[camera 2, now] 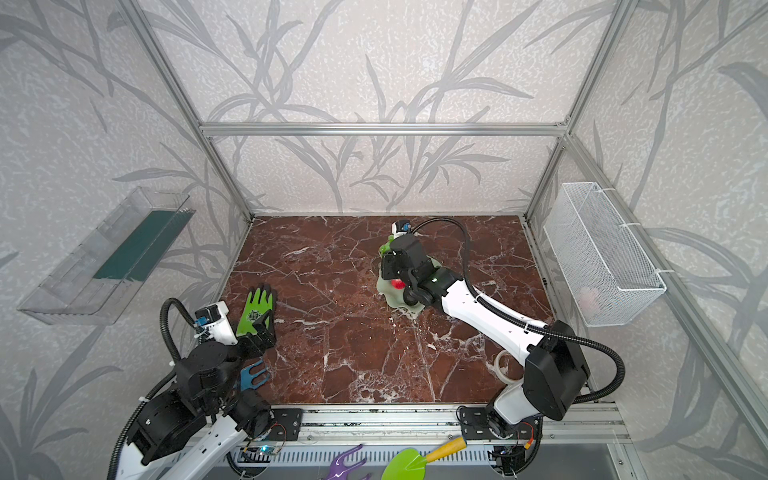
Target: Place and organize the fake fruits in the fruit bowl
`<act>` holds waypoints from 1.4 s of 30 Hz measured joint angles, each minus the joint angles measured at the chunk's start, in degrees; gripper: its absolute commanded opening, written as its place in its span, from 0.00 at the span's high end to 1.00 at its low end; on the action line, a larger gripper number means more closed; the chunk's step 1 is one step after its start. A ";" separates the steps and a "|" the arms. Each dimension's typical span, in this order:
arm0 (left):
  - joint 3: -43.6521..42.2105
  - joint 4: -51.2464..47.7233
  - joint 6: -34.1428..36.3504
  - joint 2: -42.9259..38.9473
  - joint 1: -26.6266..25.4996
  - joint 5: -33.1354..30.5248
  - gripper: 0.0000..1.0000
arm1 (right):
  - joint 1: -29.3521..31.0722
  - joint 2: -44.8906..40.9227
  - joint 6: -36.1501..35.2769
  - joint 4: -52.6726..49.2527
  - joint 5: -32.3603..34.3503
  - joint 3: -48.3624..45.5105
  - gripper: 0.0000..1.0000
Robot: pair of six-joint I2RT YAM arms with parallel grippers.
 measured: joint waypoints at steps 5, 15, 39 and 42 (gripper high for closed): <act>0.00 -0.44 -0.17 0.00 0.00 -0.02 0.04 | -4.00 -0.28 -1.70 -0.13 -2.14 -5.09 0.69; 0.00 -0.42 -0.17 0.46 0.00 0.07 0.04 | -5.88 -0.24 -2.03 0.87 -2.64 -14.27 0.68; 0.00 0.66 0.68 3.89 0.00 0.07 0.04 | -7.15 4.44 3.23 6.86 -2.14 -18.21 0.00; 0.00 2.56 2.23 5.29 0.00 0.02 0.04 | -7.21 3.32 2.14 6.73 -2.36 -17.94 0.01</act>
